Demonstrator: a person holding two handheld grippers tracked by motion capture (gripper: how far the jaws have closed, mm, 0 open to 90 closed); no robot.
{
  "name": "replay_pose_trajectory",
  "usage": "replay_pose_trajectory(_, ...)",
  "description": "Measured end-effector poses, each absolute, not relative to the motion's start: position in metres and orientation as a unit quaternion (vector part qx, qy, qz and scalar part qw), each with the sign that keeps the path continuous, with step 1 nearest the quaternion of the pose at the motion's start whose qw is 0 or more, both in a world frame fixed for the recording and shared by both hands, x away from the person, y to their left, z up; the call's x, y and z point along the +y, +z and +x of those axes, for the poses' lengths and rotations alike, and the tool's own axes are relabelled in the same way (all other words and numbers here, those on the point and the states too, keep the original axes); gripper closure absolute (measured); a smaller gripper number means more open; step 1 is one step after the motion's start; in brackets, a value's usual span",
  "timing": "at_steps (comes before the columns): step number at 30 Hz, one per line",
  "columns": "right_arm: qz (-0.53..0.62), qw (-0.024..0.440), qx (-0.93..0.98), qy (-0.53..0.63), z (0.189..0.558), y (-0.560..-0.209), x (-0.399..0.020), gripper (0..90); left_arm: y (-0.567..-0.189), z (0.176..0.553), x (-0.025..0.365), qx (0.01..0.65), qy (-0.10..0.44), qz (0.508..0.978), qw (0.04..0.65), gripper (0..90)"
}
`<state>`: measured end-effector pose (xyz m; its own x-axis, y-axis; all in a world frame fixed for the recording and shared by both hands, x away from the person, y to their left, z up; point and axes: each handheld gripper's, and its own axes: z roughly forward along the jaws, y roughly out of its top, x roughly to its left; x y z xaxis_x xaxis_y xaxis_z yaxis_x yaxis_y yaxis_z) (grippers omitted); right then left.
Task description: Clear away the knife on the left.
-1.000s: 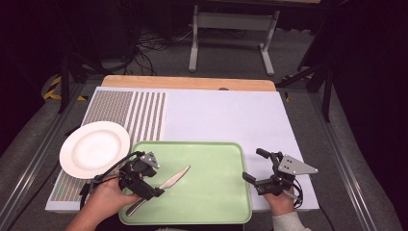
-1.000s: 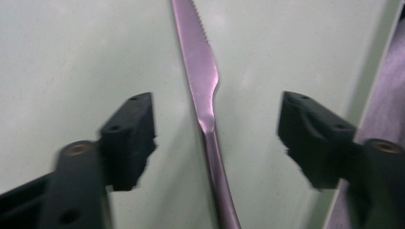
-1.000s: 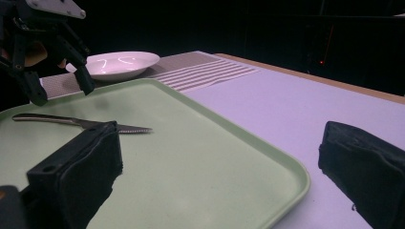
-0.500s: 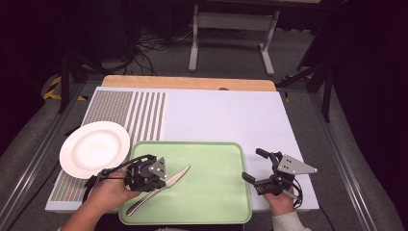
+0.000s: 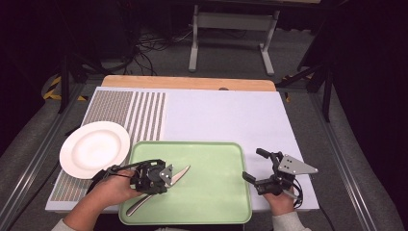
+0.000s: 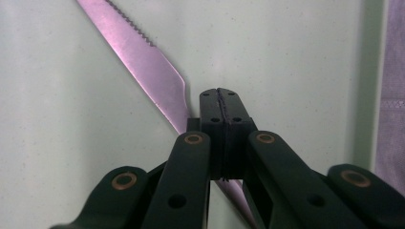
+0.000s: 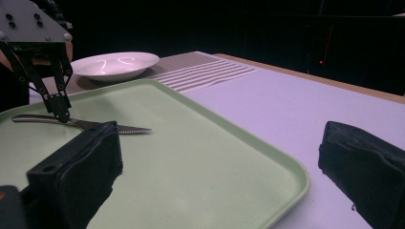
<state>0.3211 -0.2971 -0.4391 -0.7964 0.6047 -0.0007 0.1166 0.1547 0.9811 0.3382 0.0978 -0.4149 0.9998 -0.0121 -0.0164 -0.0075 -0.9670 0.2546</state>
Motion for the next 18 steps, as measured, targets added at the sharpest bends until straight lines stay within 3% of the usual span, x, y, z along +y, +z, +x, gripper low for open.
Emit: replay_pose_trajectory(18,0.246,0.201,0.733,0.601,0.3211,-0.4392,-0.2968,1.6,-0.424,0.3393,0.0934,-0.004,-0.016,0.995,0.103,90.0)
